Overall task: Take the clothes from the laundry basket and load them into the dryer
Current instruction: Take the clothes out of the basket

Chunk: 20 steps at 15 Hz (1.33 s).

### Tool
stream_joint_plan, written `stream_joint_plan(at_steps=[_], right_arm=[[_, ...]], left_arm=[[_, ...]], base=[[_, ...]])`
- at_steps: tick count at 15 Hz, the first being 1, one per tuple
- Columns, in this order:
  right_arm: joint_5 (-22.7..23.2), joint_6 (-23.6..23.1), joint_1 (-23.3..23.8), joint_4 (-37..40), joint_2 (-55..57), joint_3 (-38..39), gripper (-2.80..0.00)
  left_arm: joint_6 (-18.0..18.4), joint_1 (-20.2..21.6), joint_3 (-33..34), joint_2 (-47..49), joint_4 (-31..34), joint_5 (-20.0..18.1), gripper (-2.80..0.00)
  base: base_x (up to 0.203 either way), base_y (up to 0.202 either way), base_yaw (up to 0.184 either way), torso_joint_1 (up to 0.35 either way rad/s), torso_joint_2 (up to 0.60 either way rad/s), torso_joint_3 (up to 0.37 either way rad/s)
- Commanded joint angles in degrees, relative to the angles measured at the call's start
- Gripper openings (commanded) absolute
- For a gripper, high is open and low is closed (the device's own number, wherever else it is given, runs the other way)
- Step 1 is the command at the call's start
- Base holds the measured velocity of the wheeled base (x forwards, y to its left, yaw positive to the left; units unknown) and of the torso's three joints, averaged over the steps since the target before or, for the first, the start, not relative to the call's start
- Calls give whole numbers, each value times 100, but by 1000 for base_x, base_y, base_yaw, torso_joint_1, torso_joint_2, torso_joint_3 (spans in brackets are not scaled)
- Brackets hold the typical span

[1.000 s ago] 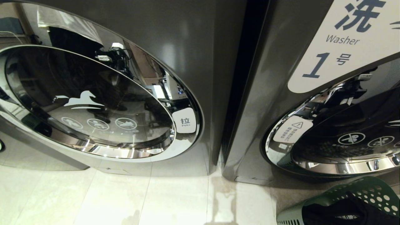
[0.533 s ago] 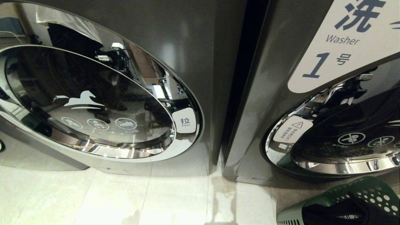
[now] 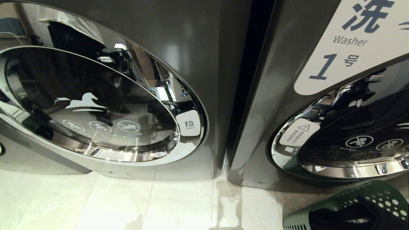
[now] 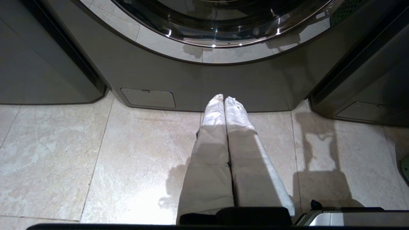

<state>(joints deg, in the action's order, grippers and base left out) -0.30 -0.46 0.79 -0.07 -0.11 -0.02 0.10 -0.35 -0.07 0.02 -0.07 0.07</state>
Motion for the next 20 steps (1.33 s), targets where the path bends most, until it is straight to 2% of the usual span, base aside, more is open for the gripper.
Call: stream_joint_plan(at_steps=[1, 10, 20], right_arm=[[-3, 9, 0, -10, 2, 2, -280], [-13, -15, 0, -1, 2, 2, -280], [-40, 143, 0, -10, 2, 2, -280]], left_arm=[[-1, 0, 7, -2, -1, 1, -280], [-19, 0, 7, -2, -1, 1, -280], [-19, 0, 6, -2, -1, 1, -280]], base=[[0, 0, 0, 0, 0, 0], [0, 0, 0, 0, 2, 15], [0, 0, 0, 2, 3, 189]])
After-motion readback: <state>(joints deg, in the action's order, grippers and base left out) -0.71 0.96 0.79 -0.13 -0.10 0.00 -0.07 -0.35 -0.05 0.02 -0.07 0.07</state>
